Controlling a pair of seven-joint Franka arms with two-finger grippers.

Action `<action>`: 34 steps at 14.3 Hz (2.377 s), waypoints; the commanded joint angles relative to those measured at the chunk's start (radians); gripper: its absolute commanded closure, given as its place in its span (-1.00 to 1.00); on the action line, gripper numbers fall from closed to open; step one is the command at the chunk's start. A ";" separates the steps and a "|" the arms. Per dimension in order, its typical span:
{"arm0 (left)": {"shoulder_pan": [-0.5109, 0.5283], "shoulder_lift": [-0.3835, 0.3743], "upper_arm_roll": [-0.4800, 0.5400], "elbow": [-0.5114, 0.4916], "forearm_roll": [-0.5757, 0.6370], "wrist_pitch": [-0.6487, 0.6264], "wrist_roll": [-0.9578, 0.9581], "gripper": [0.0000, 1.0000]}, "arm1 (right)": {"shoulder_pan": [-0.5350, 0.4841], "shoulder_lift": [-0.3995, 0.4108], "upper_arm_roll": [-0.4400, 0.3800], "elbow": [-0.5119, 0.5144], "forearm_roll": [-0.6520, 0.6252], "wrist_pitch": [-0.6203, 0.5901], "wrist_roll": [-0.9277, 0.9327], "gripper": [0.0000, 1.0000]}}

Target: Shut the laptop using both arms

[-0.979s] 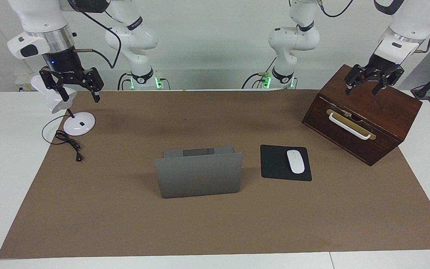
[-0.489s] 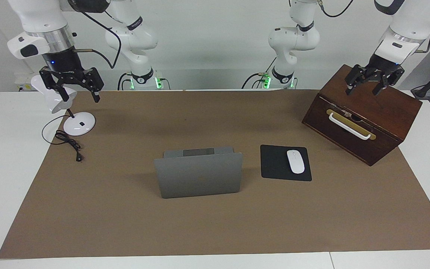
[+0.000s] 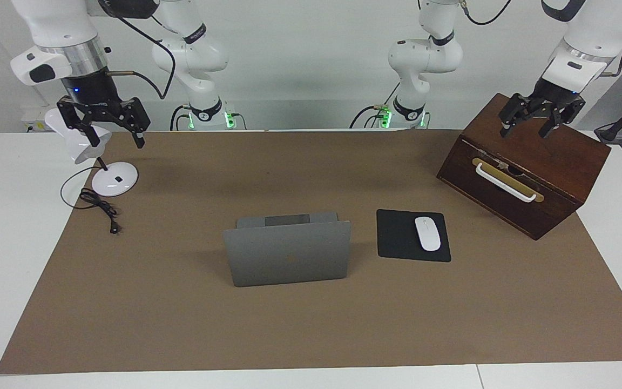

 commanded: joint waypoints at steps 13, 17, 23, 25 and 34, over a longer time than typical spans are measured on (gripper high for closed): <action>0.002 -0.032 -0.004 -0.045 0.022 0.018 -0.005 -1.00 | -0.002 -0.020 -0.003 -0.024 0.017 0.010 0.019 -1.00; 0.001 -0.032 -0.004 -0.046 0.022 0.020 -0.003 -1.00 | -0.011 -0.037 -0.007 -0.022 0.017 0.010 0.016 -1.00; -0.010 -0.032 -0.007 -0.045 0.022 0.018 -0.013 -1.00 | 0.028 -0.042 0.025 -0.033 0.058 0.028 0.150 -1.00; -0.013 -0.034 -0.007 -0.045 0.022 0.018 -0.005 -1.00 | 0.079 -0.042 0.025 -0.056 0.059 0.072 0.247 -1.00; -0.014 -0.034 -0.011 -0.049 0.022 0.023 -0.019 0.10 | 0.228 -0.042 0.025 -0.100 0.059 0.183 0.619 -1.00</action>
